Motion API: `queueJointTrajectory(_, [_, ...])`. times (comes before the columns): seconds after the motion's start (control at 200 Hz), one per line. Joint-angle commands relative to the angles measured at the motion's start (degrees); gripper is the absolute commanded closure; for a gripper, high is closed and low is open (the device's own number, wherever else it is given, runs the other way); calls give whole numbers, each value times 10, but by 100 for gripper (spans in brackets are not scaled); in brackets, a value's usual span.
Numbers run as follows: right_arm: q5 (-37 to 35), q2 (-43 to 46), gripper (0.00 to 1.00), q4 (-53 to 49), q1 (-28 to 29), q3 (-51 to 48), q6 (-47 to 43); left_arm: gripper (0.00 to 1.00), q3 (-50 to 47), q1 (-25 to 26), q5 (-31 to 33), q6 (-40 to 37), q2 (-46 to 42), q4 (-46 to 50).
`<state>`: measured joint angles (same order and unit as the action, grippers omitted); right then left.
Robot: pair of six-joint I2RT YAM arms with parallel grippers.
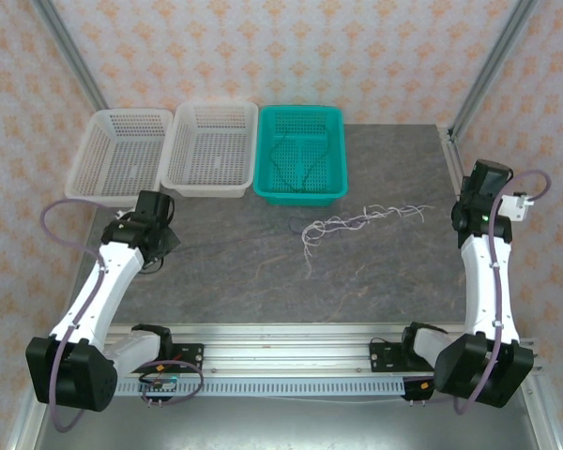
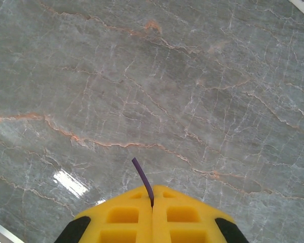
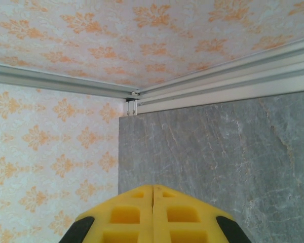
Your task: Untangle the cables
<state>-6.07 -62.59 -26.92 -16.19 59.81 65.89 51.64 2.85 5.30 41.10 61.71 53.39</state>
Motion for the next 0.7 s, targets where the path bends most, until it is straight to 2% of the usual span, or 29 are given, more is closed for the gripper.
queueJointTrajectory(0.0, [-38,11,100,-18,-5,4,-17,100,-6,-12,4,13,-6,1])
queueJointTrajectory(0.08, [0,8,100,12,-4,-34,-43,100,1,-13,-31,4,1,-18])
queueJointTrajectory(0.185, [113,-24,100,49,1,-113,-56,100,-13,-8,-152,11,8,-111])
queueJointTrajectory(0.25, [156,-49,100,56,17,-161,-66,100,-20,13,-190,24,16,-162])
queueJointTrajectory(0.295, [162,-67,91,46,29,-183,-75,100,-11,34,-189,26,26,-172])
queueJointTrajectory(0.42, [148,-56,57,11,48,-194,-118,100,26,79,-181,21,58,-163])
queueJointTrajectory(0.52, [130,-19,35,-10,72,-154,-220,100,49,94,-181,18,72,-160])
queueJointTrajectory(0.591, [89,-12,27,-43,125,-99,-323,100,69,97,-177,7,76,-152])
queueJointTrajectory(0.696, [81,-31,25,-57,228,-42,-458,100,97,101,-177,-7,83,-144])
